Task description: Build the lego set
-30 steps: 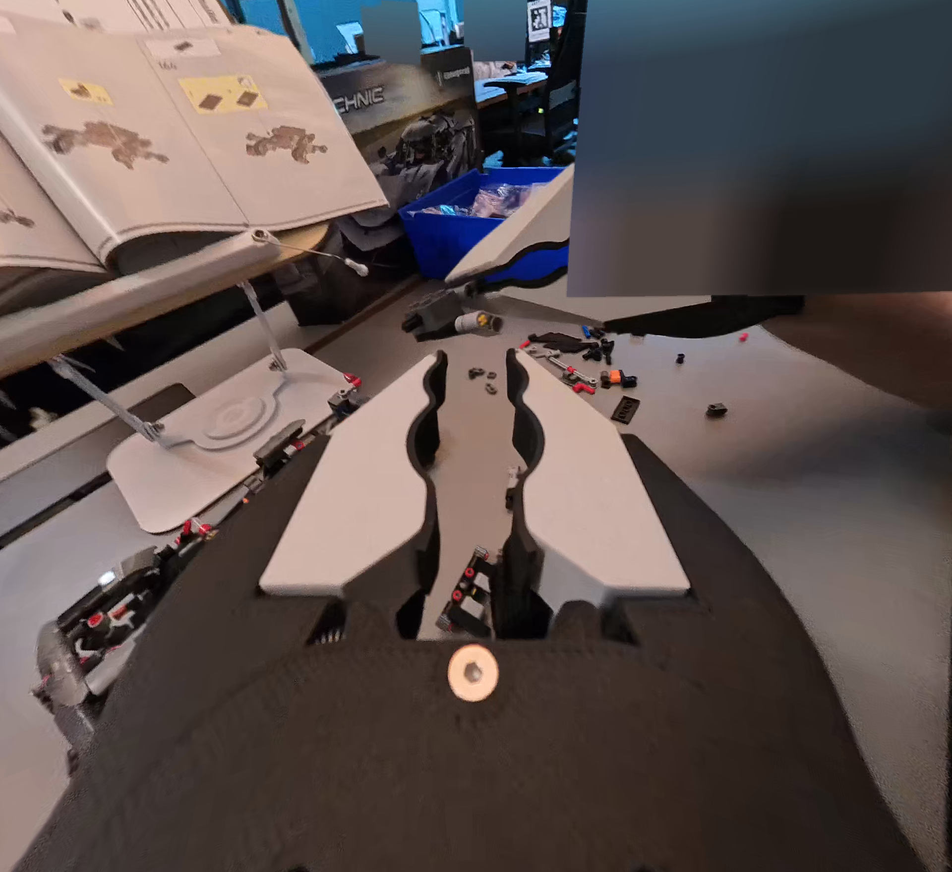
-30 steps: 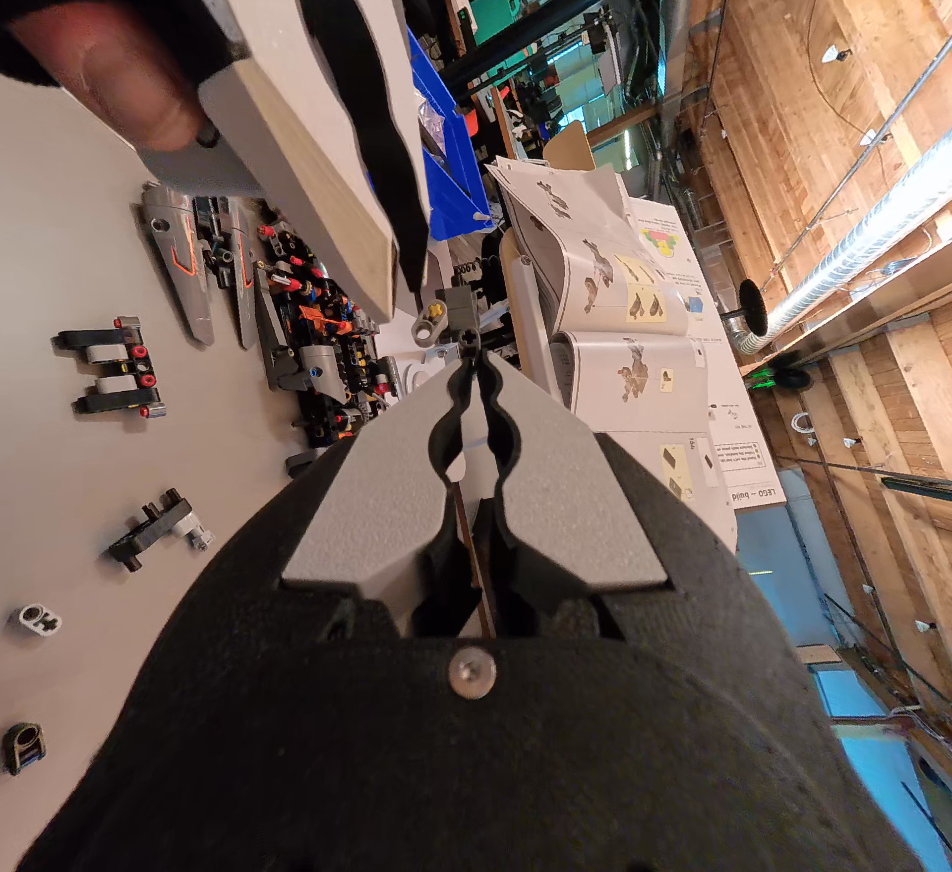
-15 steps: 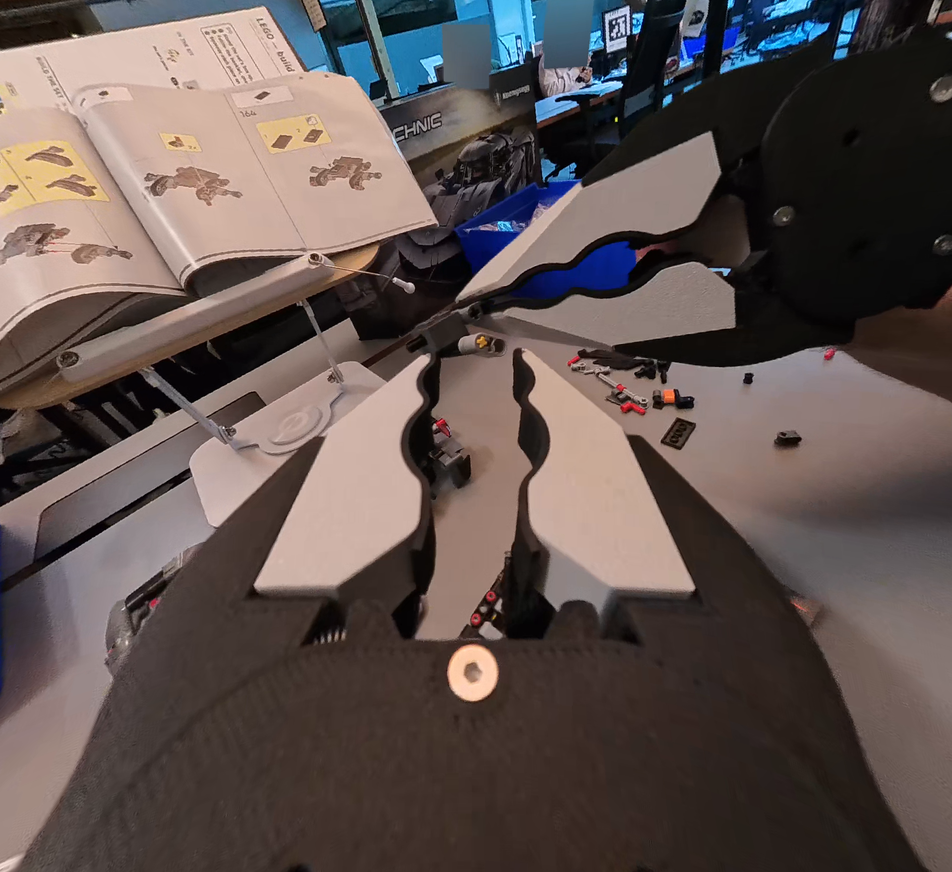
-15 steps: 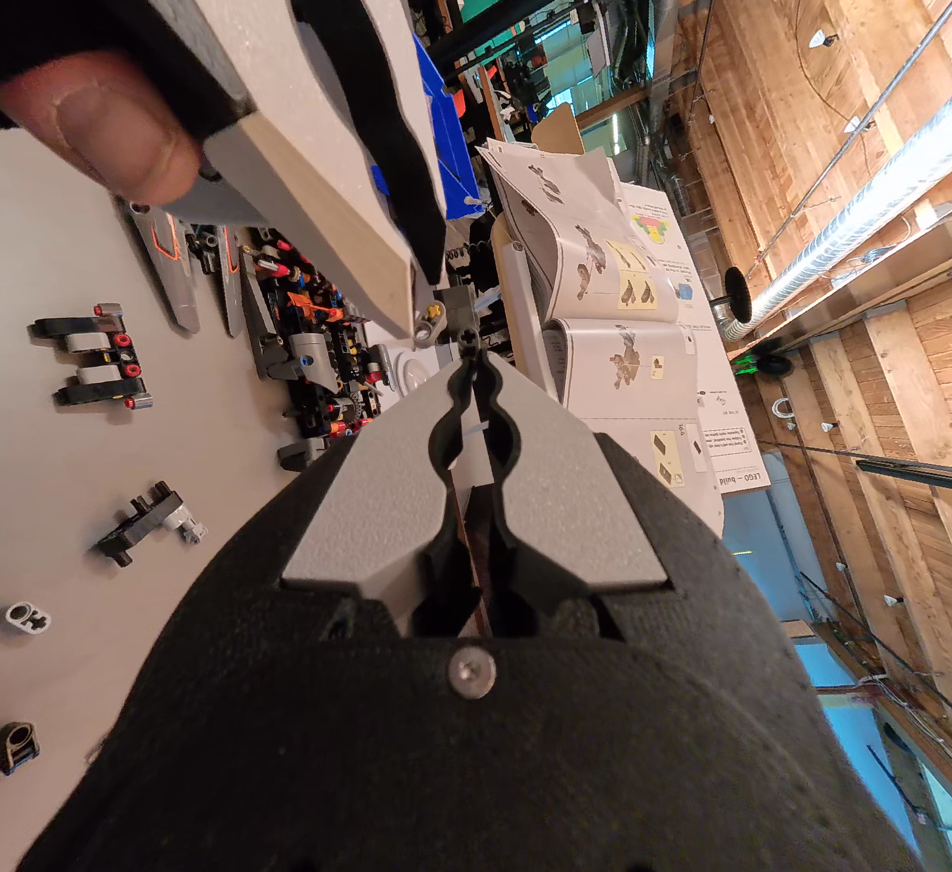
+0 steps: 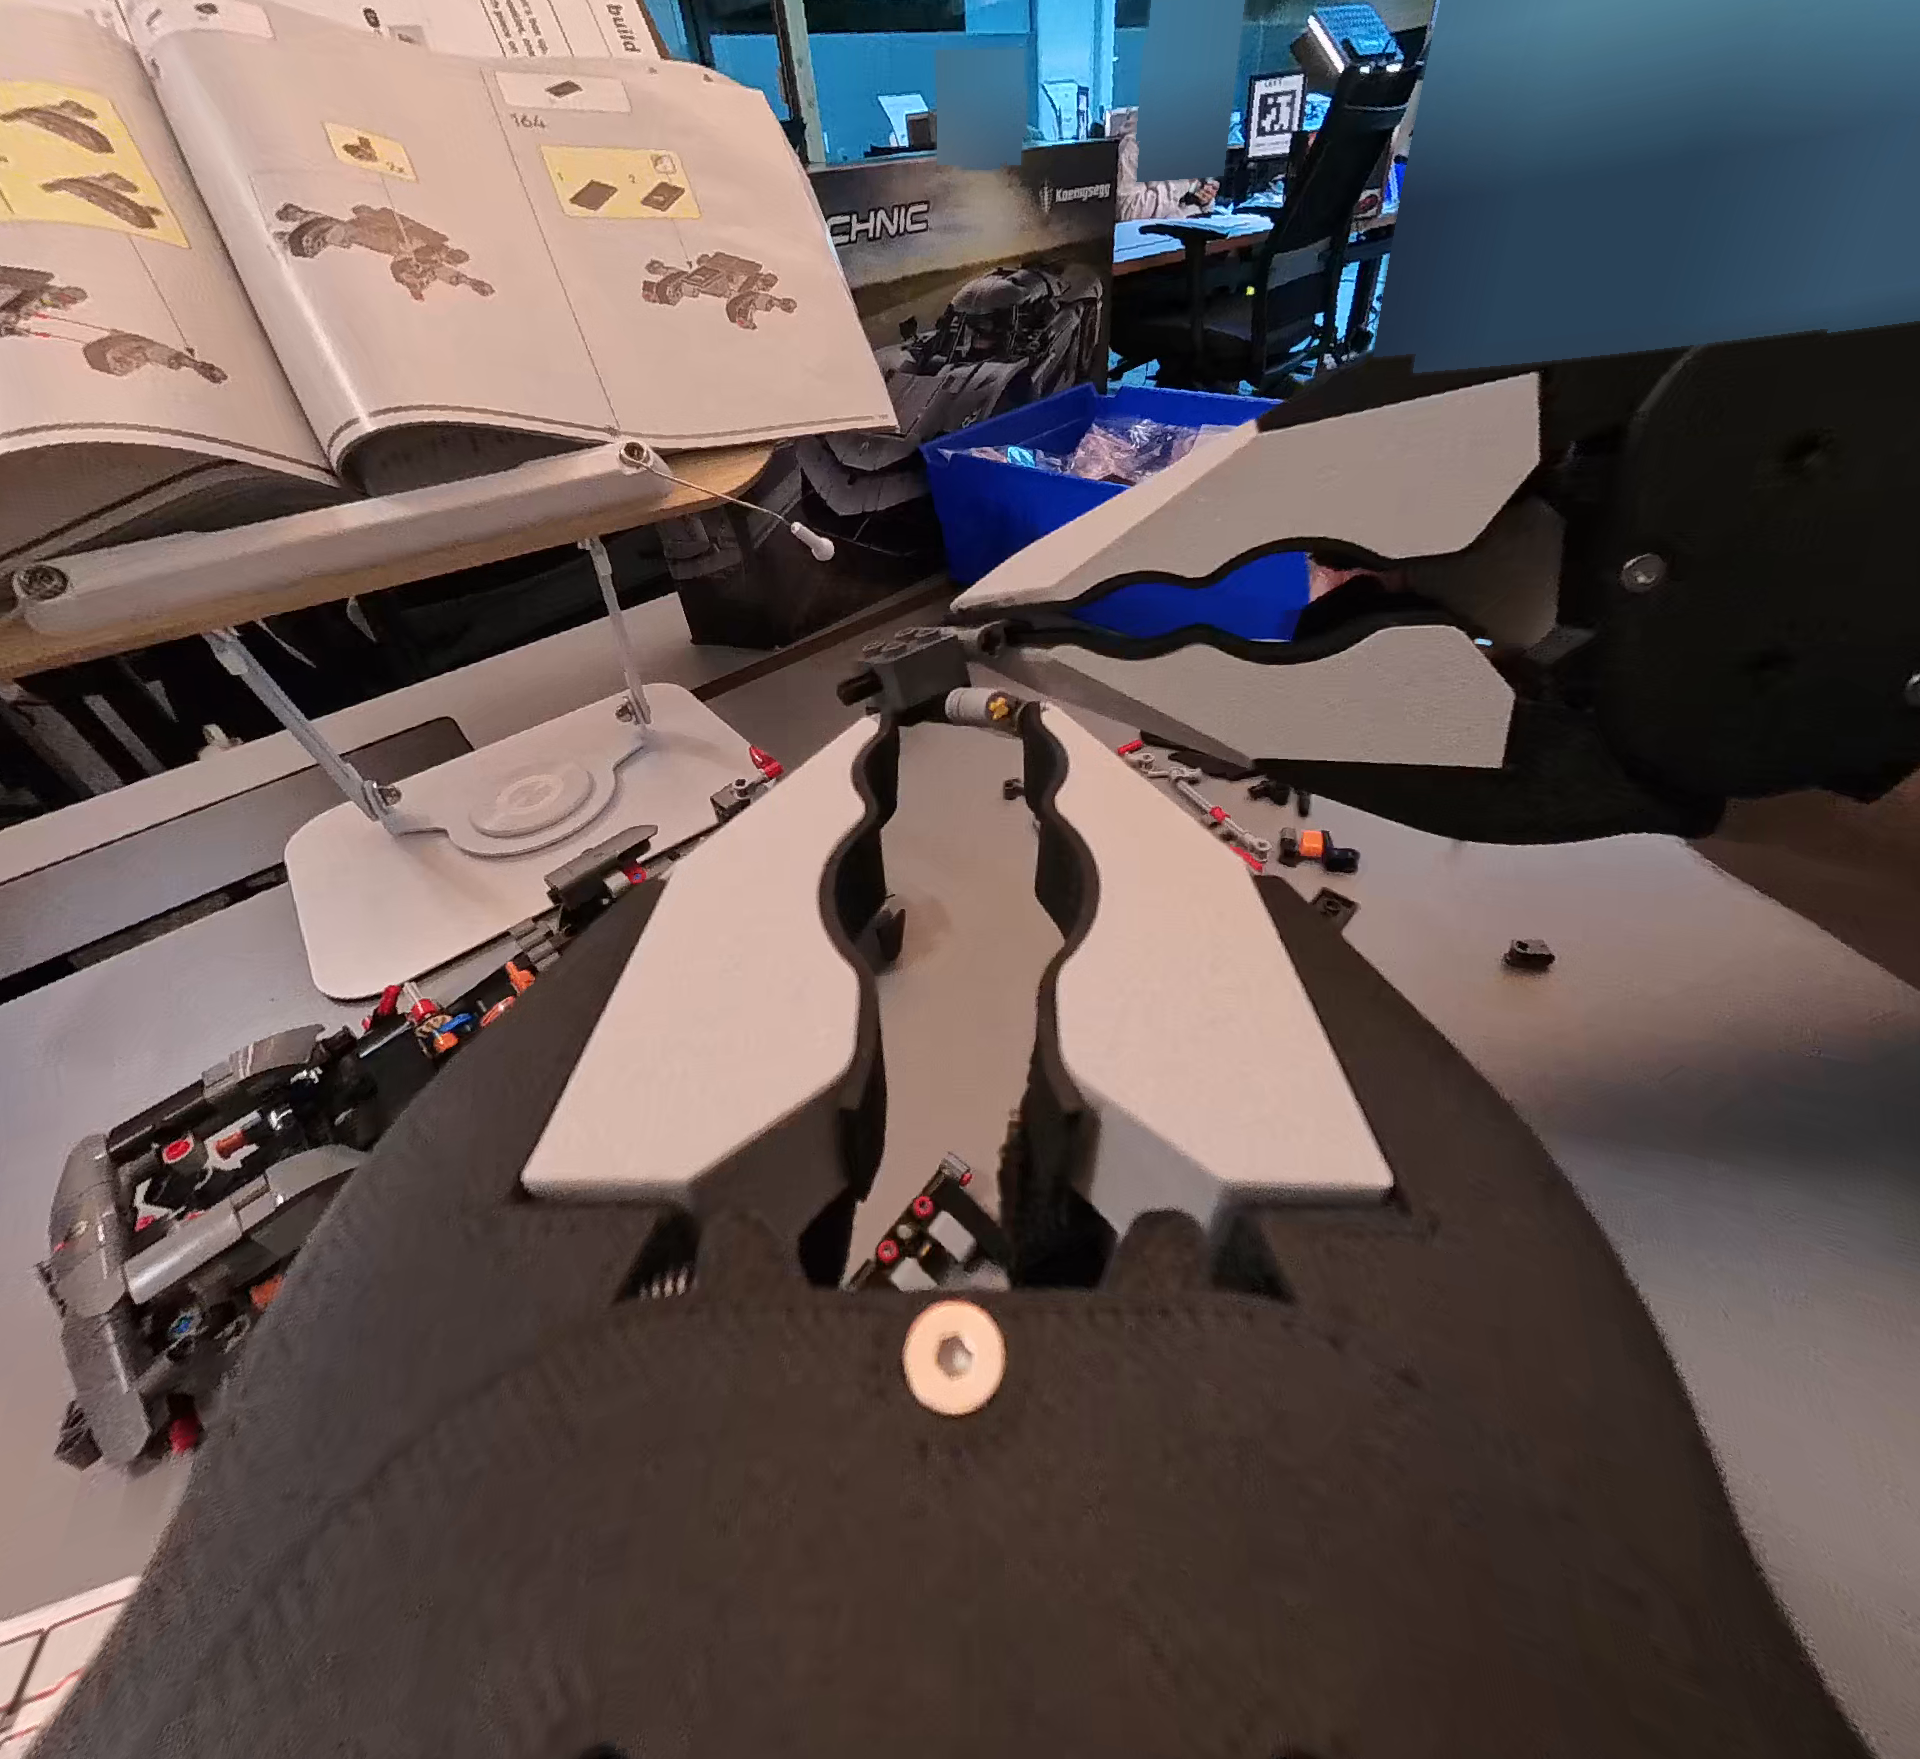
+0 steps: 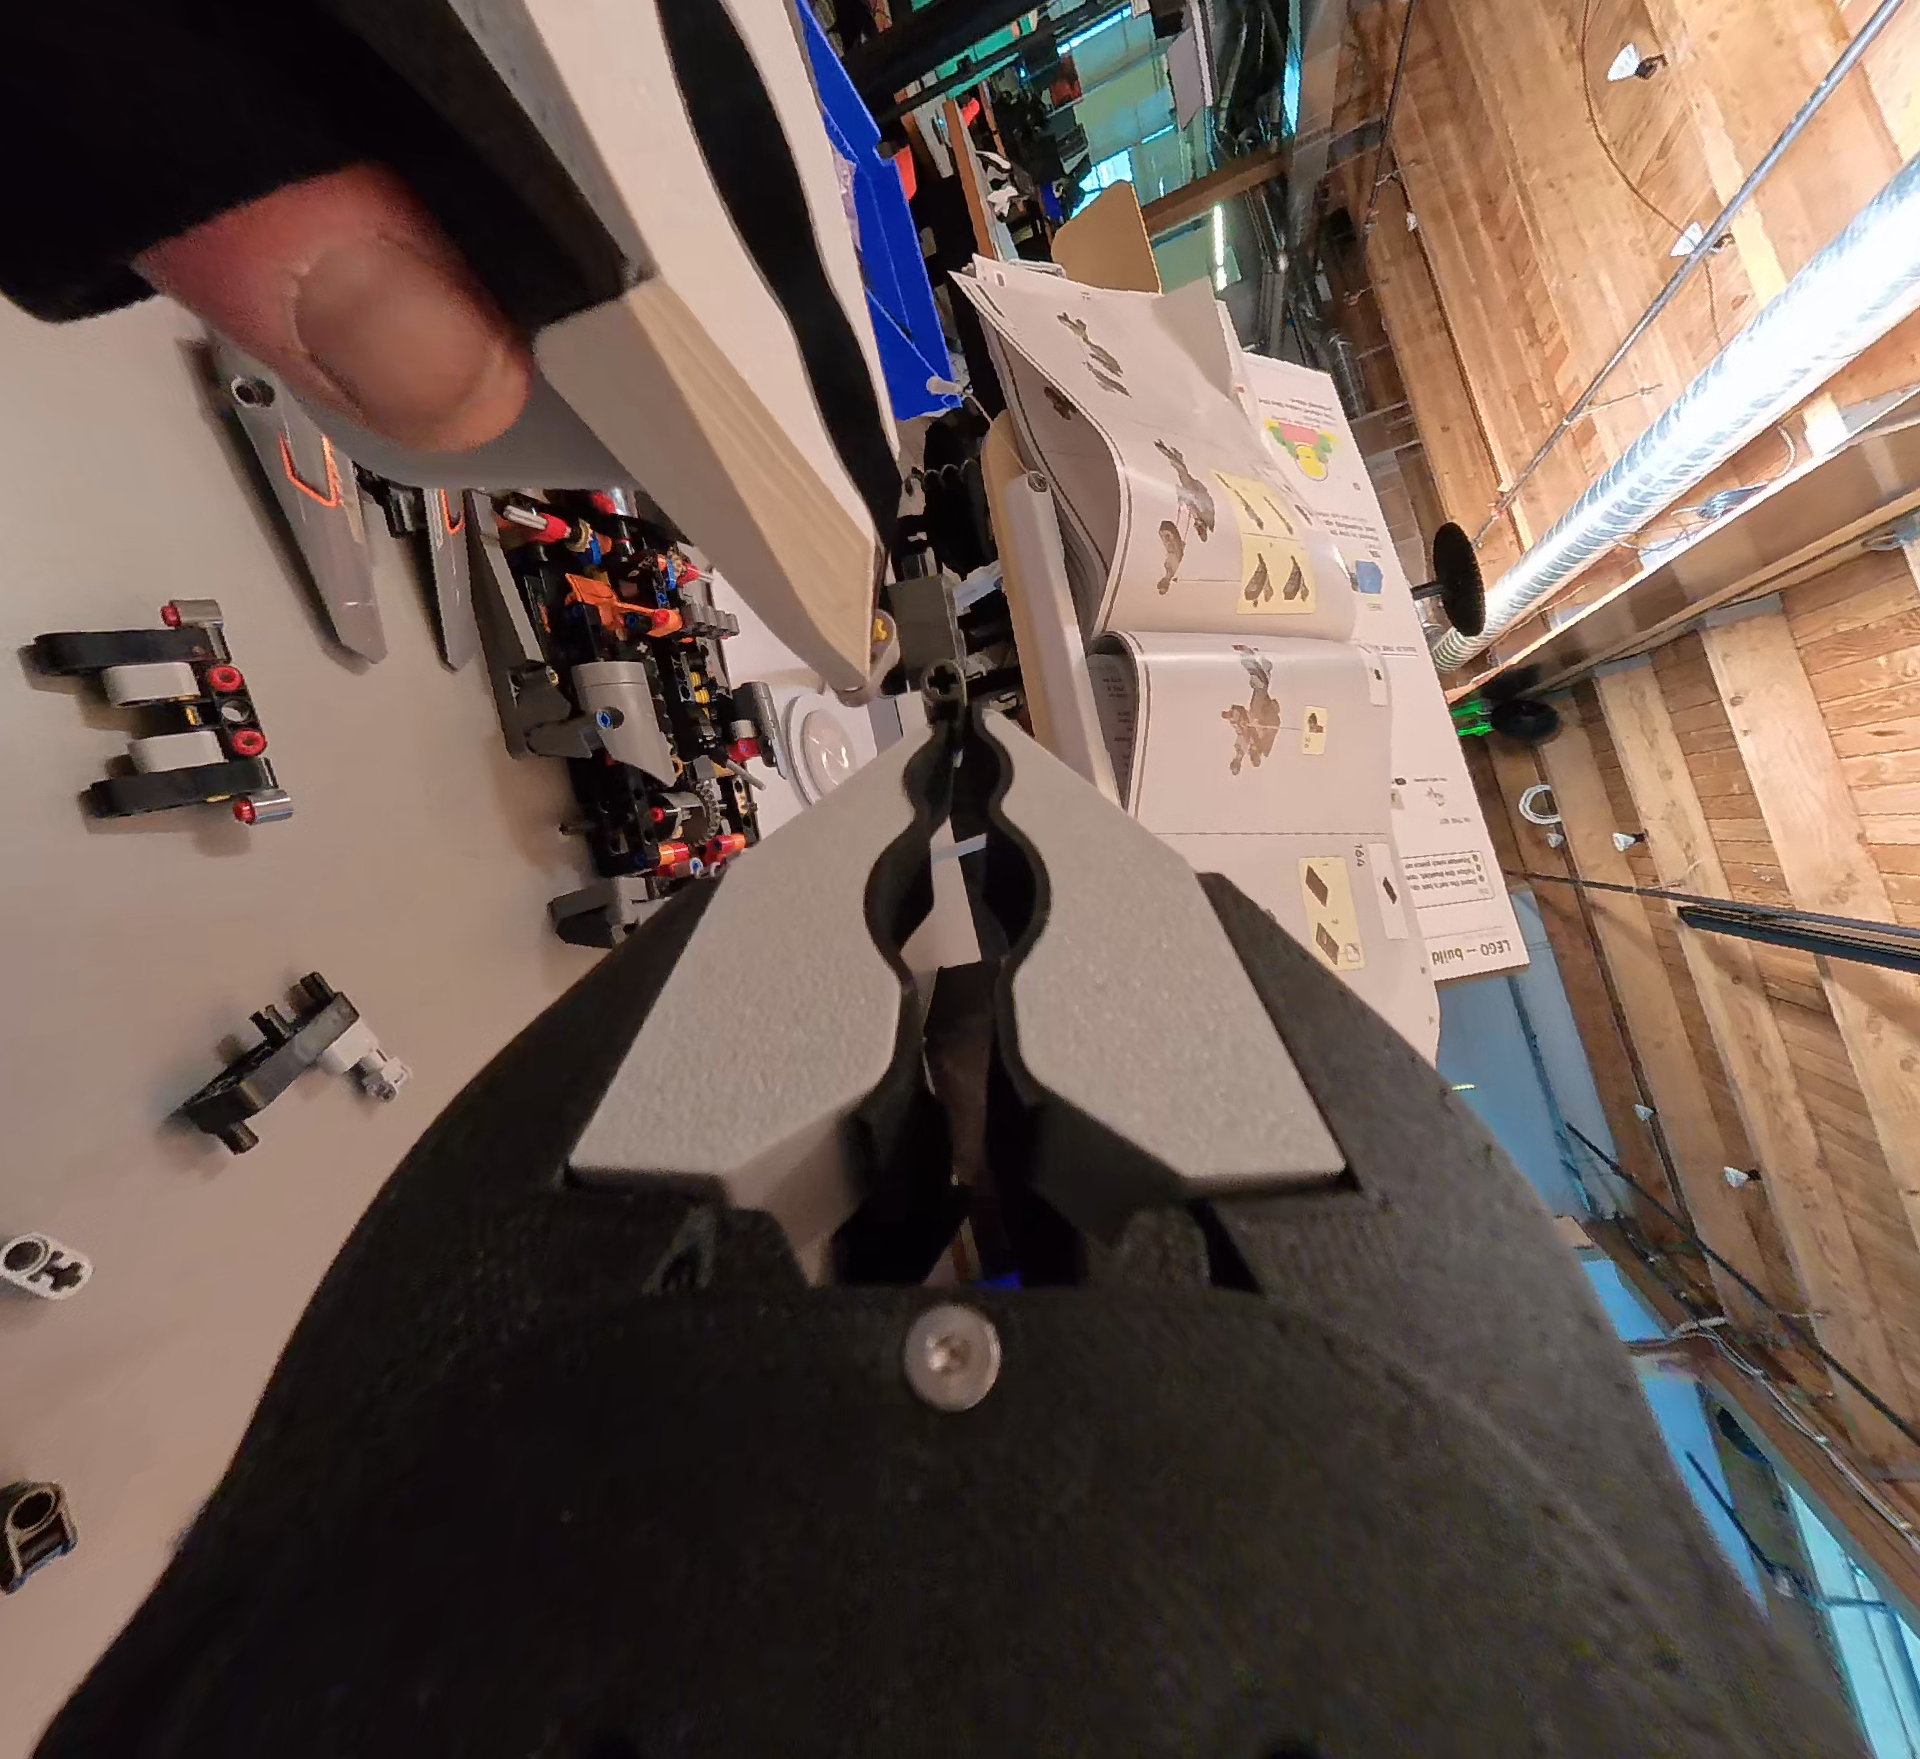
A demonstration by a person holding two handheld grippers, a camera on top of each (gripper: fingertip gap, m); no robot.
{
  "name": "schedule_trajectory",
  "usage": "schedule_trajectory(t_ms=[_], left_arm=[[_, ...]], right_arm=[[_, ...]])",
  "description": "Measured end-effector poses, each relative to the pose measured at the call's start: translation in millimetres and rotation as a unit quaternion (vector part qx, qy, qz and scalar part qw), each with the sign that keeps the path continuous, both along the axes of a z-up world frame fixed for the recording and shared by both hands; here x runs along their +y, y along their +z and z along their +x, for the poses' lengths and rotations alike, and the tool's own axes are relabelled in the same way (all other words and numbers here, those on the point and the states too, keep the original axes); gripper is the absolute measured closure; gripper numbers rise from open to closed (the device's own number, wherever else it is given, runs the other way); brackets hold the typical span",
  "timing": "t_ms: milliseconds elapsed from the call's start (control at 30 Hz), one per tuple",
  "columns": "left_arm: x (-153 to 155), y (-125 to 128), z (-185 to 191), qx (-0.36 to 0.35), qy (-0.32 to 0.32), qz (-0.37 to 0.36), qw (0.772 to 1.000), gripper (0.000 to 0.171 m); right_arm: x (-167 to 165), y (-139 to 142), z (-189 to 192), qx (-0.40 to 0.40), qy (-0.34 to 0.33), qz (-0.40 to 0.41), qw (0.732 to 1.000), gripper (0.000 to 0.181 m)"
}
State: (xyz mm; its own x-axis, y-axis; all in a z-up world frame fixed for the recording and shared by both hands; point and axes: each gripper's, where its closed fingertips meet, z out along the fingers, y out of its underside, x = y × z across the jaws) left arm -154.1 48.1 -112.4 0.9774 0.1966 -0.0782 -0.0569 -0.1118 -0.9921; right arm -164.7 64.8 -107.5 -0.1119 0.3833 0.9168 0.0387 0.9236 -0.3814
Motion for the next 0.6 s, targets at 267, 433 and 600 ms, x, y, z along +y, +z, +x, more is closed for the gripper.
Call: schedule_trajectory(t_ms=[267, 433, 600], left_arm=[[-1.5, 0.6, -1.9, 0.040, 0.002, -0.018, 0.999, 0.152], [-2.8, -2.1, -1.5, 0.090, 0.001, -0.045, 0.995, 0.156], [-4.8, -3.7, -2.3, 0.131, 0.000, -0.066, 0.989, 0.158]], right_arm=[[-0.7, -1.5, -0.6, -0.009, 0.008, -0.019, 1.000, 0.181], [-0.3, -4.2, -0.1, -0.020, 0.016, -0.026, 0.999, 0.181], [0.3, -5.7, 0.8, -0.027, 0.022, -0.031, 0.999, 0.181]])
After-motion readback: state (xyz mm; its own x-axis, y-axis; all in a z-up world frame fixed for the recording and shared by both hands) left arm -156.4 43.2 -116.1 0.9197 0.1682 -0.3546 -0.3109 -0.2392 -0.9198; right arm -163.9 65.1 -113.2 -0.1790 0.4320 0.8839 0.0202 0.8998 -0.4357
